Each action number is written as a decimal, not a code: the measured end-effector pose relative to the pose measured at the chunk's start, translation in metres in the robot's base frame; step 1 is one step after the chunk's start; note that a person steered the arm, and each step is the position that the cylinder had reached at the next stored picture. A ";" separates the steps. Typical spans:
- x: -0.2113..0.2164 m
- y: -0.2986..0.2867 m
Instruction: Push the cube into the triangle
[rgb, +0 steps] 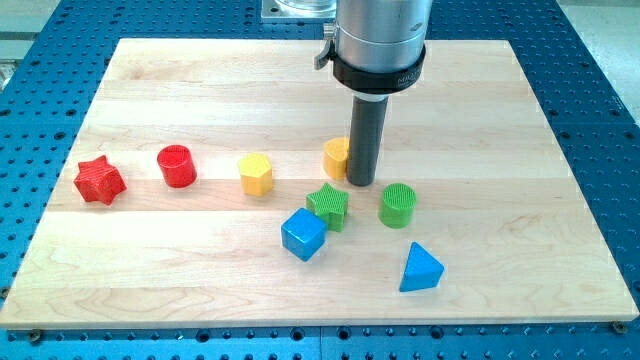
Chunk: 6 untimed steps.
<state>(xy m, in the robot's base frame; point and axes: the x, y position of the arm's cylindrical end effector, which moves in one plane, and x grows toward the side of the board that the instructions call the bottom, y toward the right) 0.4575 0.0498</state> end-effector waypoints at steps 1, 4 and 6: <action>0.004 0.002; -0.063 -0.020; -0.069 -0.016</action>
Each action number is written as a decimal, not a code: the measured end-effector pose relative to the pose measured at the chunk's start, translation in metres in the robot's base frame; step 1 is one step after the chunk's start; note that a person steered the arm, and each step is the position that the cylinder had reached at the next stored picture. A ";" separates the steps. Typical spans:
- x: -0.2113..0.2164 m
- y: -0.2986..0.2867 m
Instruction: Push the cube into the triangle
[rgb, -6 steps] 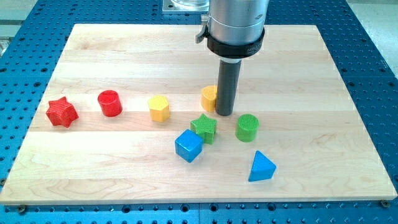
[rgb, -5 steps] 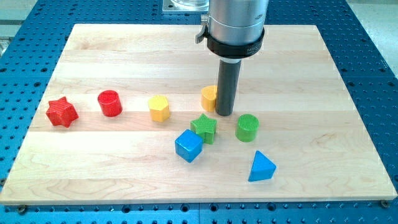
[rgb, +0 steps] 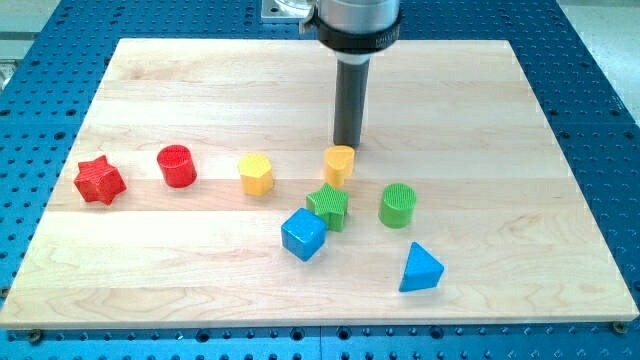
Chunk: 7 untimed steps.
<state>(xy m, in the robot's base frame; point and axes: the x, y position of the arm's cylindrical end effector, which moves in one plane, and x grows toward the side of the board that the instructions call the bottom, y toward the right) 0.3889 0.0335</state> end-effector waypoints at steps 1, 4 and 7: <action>0.052 -0.054; 0.106 -0.104; 0.111 -0.119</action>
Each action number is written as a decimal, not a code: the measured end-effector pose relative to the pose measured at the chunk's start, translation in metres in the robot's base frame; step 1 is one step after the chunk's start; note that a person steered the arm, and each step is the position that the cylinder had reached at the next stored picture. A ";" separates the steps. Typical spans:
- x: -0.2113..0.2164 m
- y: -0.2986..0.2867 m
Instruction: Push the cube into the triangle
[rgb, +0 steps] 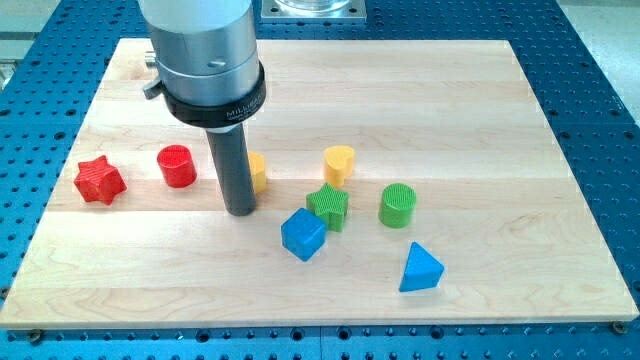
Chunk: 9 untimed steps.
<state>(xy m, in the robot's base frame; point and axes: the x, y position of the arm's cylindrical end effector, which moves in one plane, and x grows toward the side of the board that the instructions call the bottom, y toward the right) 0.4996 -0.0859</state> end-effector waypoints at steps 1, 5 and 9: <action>-0.007 -0.014; 0.064 0.011; 0.039 0.119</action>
<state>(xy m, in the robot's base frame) 0.5388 0.0329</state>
